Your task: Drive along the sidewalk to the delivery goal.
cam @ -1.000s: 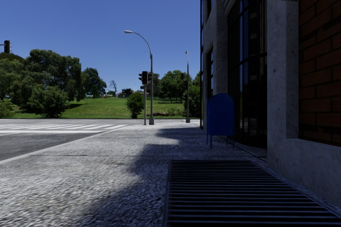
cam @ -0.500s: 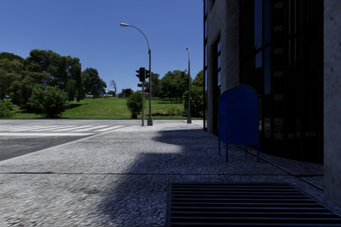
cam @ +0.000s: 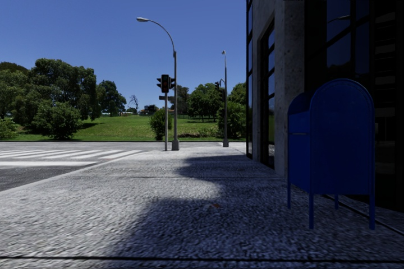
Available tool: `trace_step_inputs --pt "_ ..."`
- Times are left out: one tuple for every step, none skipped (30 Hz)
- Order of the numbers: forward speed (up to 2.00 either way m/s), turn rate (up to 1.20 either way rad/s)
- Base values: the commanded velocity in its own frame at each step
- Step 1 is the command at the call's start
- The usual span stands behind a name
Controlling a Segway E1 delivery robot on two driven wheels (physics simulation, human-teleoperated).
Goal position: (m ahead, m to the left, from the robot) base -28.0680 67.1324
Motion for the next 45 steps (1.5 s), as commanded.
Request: trace_step_inputs --pt "2.00 0.02" --pt "2.00 0.11" --pt "2.00 0.16" --pt "2.00 0.16" --pt "2.00 0.18" --pt "2.00 0.18" --pt "2.00 0.18" --pt "2.00 0.18" --pt "2.00 0.18" --pt "2.00 0.18" --pt "2.00 0.18" --pt "2.00 0.18" --pt "2.00 0.18" --pt "2.00 0.18" --pt "2.00 0.18" --pt "2.00 0.18" --pt "2.00 0.18" --pt "2.00 0.18" --pt "2.00 0.18" --pt "2.00 0.18" --pt "2.00 0.18" --pt "2.00 0.18" --pt "1.97 0.18" --pt "1.82 0.18" --pt "1.71 0.18" --pt "1.67 0.18" --pt "1.67 0.18" --pt "1.67 0.18" --pt "1.66 0.18" --pt "1.66 0.18" --pt "1.66 0.22" --pt "1.66 0.27" --pt "1.66 0.27" --pt "1.66 0.28" --pt "1.69 0.29" --pt "1.71 0.29" --pt "1.71 0.29" --pt "1.72 0.29" --pt "1.72 0.31" --pt "1.72 0.31" --pt "1.72 0.36" --pt "1.72 0.39" --pt "1.73 0.44" --pt "1.73 0.45" --pt "1.73 0.45"
